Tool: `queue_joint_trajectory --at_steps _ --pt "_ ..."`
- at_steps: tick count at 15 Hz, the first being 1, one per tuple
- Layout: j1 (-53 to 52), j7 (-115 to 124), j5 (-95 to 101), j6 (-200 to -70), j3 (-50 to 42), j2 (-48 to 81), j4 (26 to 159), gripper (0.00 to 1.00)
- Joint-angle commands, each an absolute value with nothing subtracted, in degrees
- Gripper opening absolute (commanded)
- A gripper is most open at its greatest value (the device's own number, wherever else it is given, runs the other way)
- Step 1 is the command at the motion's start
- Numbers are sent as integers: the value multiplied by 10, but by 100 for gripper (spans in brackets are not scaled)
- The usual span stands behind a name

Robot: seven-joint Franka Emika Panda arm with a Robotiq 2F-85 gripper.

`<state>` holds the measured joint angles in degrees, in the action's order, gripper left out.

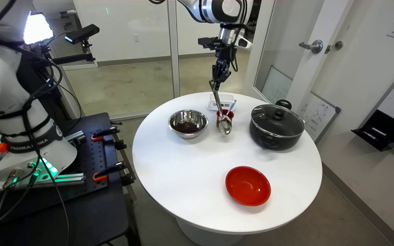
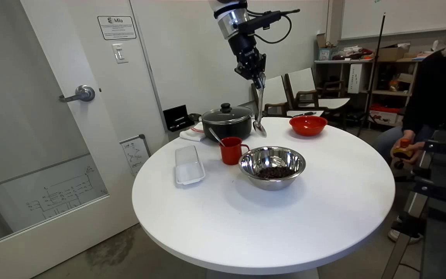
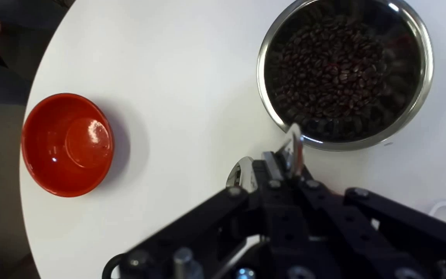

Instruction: Pick the spoon in the red bowl and stir the contents in the silver bowl, then put the spoon back in the red bowl

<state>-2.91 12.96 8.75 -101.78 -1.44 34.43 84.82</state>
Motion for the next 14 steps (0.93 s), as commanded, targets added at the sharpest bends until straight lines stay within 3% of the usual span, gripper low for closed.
queue_joint_trajectory --at_steps 1,14 --pt "-13 77 50 -1035 -2 299 898 1" --pt "16 -145 -2 -1016 30 232 961 1"
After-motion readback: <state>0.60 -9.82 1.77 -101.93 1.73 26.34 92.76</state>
